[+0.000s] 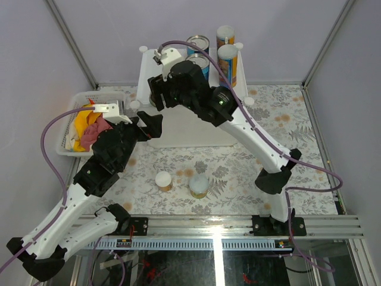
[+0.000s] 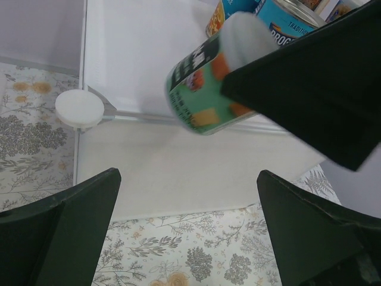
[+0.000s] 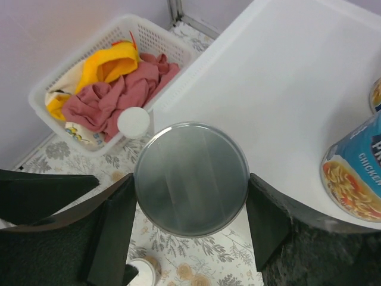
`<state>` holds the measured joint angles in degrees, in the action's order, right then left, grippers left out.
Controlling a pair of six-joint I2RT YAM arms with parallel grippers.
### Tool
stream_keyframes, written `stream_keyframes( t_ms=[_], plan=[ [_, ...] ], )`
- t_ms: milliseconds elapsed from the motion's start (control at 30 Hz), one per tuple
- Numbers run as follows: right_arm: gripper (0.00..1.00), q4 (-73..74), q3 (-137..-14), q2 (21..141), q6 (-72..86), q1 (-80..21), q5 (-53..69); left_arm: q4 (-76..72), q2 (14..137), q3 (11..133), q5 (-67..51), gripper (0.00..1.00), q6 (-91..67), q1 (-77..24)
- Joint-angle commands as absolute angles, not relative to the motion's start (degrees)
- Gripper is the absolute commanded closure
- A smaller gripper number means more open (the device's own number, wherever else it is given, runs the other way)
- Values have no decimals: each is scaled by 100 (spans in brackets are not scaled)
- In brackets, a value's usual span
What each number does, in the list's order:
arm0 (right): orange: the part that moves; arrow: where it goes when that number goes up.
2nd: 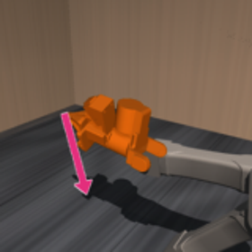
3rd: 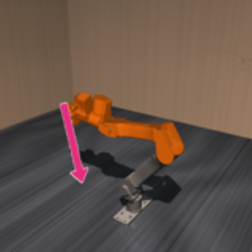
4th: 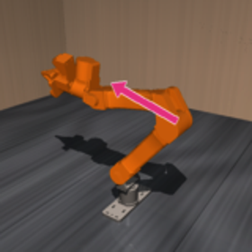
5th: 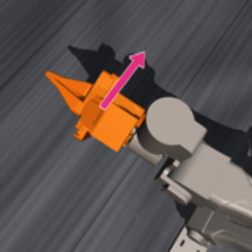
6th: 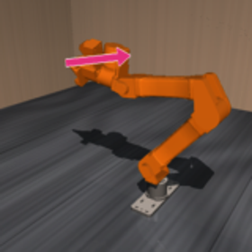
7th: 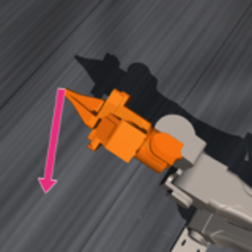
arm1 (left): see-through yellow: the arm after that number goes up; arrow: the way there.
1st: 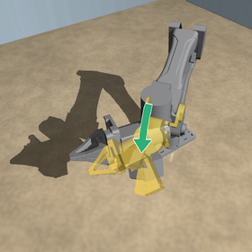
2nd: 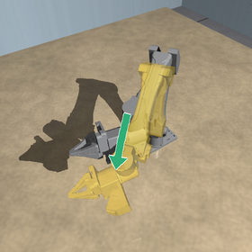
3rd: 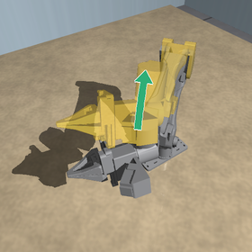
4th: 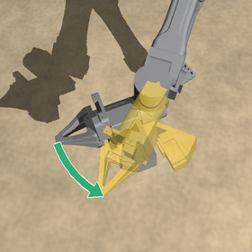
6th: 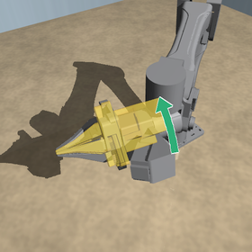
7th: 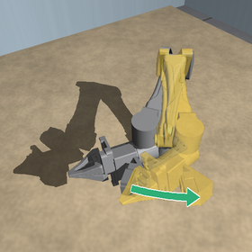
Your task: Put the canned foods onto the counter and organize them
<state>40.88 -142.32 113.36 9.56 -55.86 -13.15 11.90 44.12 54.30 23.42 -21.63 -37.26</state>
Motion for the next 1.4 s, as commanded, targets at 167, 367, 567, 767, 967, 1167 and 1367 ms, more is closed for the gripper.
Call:
stream_keyframes(
  t_ms=[167,367,567,767,967,1167,1367],
  plan=[
    [89,3544,-14513,11462,723,-5478,-1876,661,4323,5491,2521,2,-1764,-3753],
    [89,3626,-14807,11669,750,-5379,-1935,626,4319,5486,2470,2,-1656,-3753],
    [89,3694,-14836,11761,813,-5258,-1925,588,4335,5436,2475,2,-1591,-3749],
    [88,3788,-14846,11860,896,-5088,-1794,483,4448,5414,2412,2,-1565,-3753],
    [81,3806,-14836,12014,942,-4976,-1671,393,4565,5388,2333,1,-1508,-3753],
    [47,3806,-14836,12131,967,-4935,-1541,344,4617,5342,2341,0,-1468,-3753],
    [19,3788,-14812,12173,925,-4911,-1455,296,4663,5310,2333,0,-1501,-3755]
  ],
)
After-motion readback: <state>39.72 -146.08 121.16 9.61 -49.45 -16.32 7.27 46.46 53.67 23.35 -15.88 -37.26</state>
